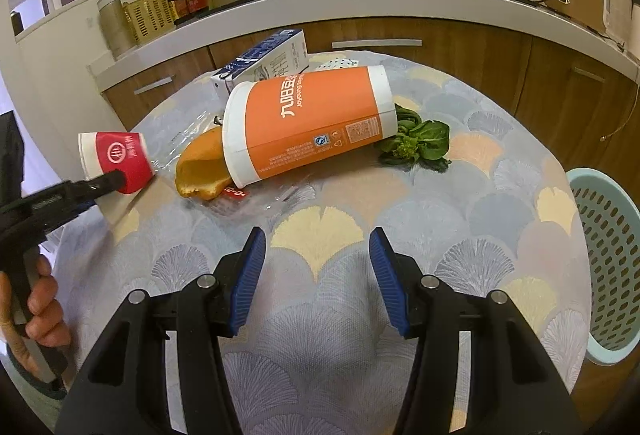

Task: Collect trash
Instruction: 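Grasp the red-and-white paper cup with the left gripper, then grasp the orange paper cup with the right gripper and lift it toward the basket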

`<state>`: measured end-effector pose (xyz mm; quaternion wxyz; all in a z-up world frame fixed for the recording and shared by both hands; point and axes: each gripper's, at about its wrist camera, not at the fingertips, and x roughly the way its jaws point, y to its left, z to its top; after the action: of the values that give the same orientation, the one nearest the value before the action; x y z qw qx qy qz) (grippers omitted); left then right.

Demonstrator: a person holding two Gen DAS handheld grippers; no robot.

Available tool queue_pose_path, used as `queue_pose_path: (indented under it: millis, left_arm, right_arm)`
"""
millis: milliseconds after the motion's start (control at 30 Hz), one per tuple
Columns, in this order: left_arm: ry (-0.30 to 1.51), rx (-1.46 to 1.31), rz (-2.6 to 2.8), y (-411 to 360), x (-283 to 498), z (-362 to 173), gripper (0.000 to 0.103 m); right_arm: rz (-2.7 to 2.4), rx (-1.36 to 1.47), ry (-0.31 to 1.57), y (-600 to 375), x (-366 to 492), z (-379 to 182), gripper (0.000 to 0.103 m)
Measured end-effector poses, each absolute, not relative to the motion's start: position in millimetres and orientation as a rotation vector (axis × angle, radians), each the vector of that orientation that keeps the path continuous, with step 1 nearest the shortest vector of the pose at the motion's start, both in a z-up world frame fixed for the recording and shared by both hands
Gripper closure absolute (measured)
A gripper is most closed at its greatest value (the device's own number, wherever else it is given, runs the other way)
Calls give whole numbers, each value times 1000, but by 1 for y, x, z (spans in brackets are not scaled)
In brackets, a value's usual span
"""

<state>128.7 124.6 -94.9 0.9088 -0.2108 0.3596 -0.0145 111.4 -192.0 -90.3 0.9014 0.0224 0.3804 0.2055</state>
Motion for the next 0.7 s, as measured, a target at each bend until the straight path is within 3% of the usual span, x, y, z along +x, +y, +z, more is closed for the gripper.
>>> queue_pose_path:
  millis: [133, 233, 467, 700]
  left_arm:
    - [679, -434, -28, 122, 123, -92, 101]
    - [617, -441, -44, 125, 112, -87, 101]
    - [602, -410, -44, 119, 108, -85, 101]
    - [589, -428, -50, 122, 106, -85, 101]
  right_arm:
    - [439, 38, 738, -195, 120, -62, 52]
    - [428, 18, 701, -195, 136, -47, 40]
    - [505, 96, 793, -190, 190, -62, 39]
    - [717, 83, 787, -178, 150, -58, 39]
